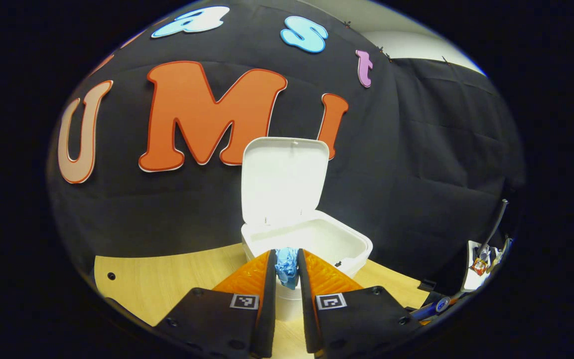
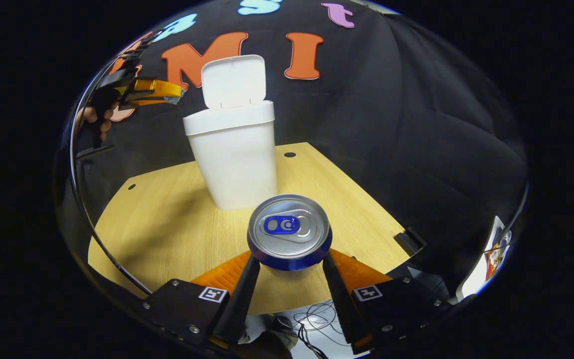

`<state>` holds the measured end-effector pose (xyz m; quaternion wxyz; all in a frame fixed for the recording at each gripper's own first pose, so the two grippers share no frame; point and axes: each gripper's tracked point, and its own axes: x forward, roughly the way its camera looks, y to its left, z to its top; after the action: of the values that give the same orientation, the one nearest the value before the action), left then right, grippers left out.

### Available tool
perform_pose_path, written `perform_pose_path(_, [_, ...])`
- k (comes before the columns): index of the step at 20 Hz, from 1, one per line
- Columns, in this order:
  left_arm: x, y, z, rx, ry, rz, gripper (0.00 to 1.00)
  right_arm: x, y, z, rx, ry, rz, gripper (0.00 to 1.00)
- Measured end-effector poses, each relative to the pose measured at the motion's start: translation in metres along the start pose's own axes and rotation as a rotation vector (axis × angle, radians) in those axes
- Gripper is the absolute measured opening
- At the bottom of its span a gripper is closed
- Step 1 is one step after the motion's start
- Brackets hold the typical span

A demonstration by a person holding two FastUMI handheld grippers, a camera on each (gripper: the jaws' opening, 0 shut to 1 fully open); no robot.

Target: Press the lid of the desktop garbage bin to open it, pick up the crumpled paper on the desktop and throw it into the bin, then pick up the pop can on the desktop and drop it into the bin, and finally close the garbage bin lid.

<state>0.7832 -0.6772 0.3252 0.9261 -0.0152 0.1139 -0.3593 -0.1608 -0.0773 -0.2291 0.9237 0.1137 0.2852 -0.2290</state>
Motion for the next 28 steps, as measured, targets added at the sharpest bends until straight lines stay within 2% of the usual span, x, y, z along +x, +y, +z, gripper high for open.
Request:
perform_pose_path(10, [0.04,-0.011,-0.006,0.009,0.003,-0.009,0.31,-0.009,-0.025,0.008,0.031,-0.022,-0.065,0.77])
perform_pose_path(13, [0.049,-0.015,-0.01,0.011,0.01,-0.014,0.46,-0.009,-0.026,0.01,0.032,-0.025,-0.063,0.72])
perform_pose_path(14, [0.048,-0.019,-0.01,0.009,0.007,-0.025,0.57,-0.008,-0.027,0.011,0.031,-0.026,-0.066,0.77])
perform_pose_path(15, [0.047,-0.021,-0.01,0.016,0.002,-0.028,0.69,-0.008,-0.026,0.013,0.029,-0.028,-0.062,0.77])
perform_pose_path(17, [0.048,-0.021,-0.01,0.039,-0.004,-0.018,0.77,-0.006,-0.025,0.017,0.025,-0.034,-0.055,0.77])
perform_pose_path(18, [0.049,-0.02,-0.009,0.042,-0.007,-0.016,0.81,-0.005,-0.024,0.019,0.022,-0.035,-0.05,0.72])
perform_pose_path(19, [0.047,-0.022,-0.008,0.042,-0.013,-0.019,0.84,-0.004,-0.022,0.022,0.018,-0.039,-0.048,0.77])
perform_pose_path(21, [0.042,-0.018,-0.006,0.04,-0.026,-0.013,0.92,-0.002,-0.02,0.028,0.008,-0.049,-0.038,0.77])
perform_pose_path(25, [0.026,-0.004,-0.01,0.032,-0.021,0.017,0.97,0.007,-0.007,0.043,-0.022,-0.062,0.003,0.77])
perform_pose_path(26, [0.02,0.002,-0.013,0.031,-0.023,0.027,0.96,0.009,-0.004,0.049,-0.032,-0.069,0.013,0.72])
perform_pose_path(27, [0.016,0.007,-0.018,0.031,-0.023,0.039,0.98,0.012,-0.001,0.054,-0.041,-0.077,0.027,0.77])
perform_pose_path(28, [0.01,0.012,-0.021,0.033,-0.021,0.052,0.98,0.014,0.004,0.06,-0.052,-0.086,0.04,0.77])
